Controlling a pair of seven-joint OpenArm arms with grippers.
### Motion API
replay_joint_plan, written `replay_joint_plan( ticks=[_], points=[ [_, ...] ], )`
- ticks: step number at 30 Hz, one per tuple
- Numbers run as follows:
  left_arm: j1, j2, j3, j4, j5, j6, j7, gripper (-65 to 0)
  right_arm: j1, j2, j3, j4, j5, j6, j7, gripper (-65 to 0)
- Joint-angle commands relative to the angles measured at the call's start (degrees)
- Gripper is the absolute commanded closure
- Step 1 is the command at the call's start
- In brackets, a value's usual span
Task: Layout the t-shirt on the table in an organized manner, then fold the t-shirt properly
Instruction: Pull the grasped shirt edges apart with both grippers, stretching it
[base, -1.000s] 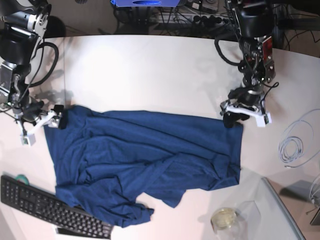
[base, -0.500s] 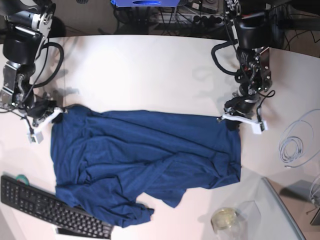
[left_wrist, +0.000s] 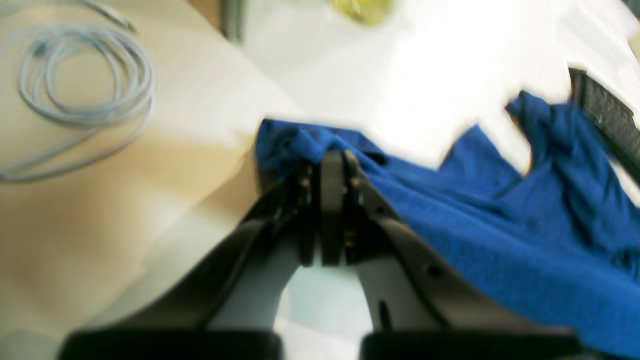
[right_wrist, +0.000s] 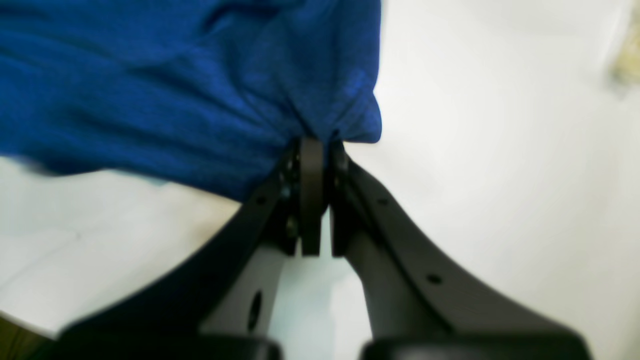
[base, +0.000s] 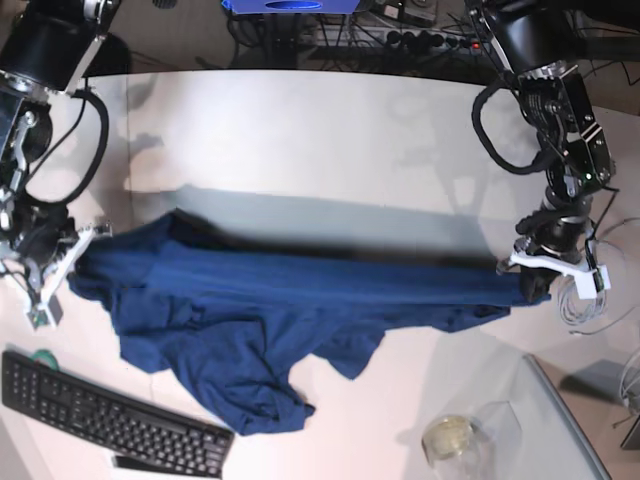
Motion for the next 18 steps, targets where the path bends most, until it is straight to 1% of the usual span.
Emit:
replay_joint_plan(
  ticks=[1, 3, 6, 8, 10, 11, 12, 13, 14, 15, 17, 18],
  points=[
    [-1.53, -0.40, -0.05, 0.17, -0.54, -0.23, -1.56, 0.0, 3.62, 0.26, -2.76, -1.01, 0.17, -0.03, 1.34, -0.5],
    [-2.23, -0.48, 0.48, -1.94, -0.45, -0.23, -1.56, 0.0, 7.66, 0.26, -6.36, -6.02, -0.79, -0.56, 1.60, -0.5],
    [-3.20, -0.48, 1.27, -6.16, -0.45, -0.23, -1.92, 0.0, 14.08, -0.70, -9.53, -16.13, -2.29, -4.16, 2.39, -0.5],
    [-4.17, -0.22, 1.10, -8.88, -0.45, -0.23, -2.00, 0.0, 18.39, -1.85, -10.85, -22.81, -2.55, -5.48, 6.44, -0.5],
    [-4.52, -0.31, 0.92, -10.99, -0.45, -0.23, -2.09, 0.0, 22.08, -2.02, -11.90, -30.02, -2.55, -6.27, 11.71, -0.9],
    [-4.96, -0.31, 0.83, -11.52, -0.45, -0.23, -2.36, 0.0, 24.28, -1.93, -12.87, -33.80, -2.55, -6.45, 14.53, -2.1],
    [-5.31, -0.31, 1.01, -12.05, -0.45, -0.23, -3.41, 0.0, 26.04, -1.76, -14.28, -37.94, -2.55, -6.45, 16.90, -6.0],
    [-5.40, -0.40, 1.27, -12.40, -0.45, -0.23, -4.55, 0.0, 27.44, -1.58, -15.86, -40.84, -2.55, -6.45, 18.48, -12.0],
    [-5.31, -0.40, 1.36, -12.49, -0.45, -0.23, -5.43, 0.0, 28.41, -0.97, -17.97, -43.21, -2.64, -6.45, 19.45, -20.9],
    [-5.31, -0.31, 1.36, -12.57, -0.45, -0.23, -5.78, 0.0, 28.94, 0.88, -20.43, -43.83, -2.64, -6.45, 19.01, -31.5],
    [-5.31, -0.31, 1.36, -12.84, -0.45, -0.23, -5.78, 0.0, 27.88, 3.52, -24.47, -41.72, -2.29, -6.45, 16.72, -50.6],
    [-5.05, -0.31, 1.36, -12.84, -0.45, -0.23, -5.78, 0.0, 25.51, 4.40, -24.12, -38.64, -2.20, -6.45, 15.49, -55.5]
  ],
)
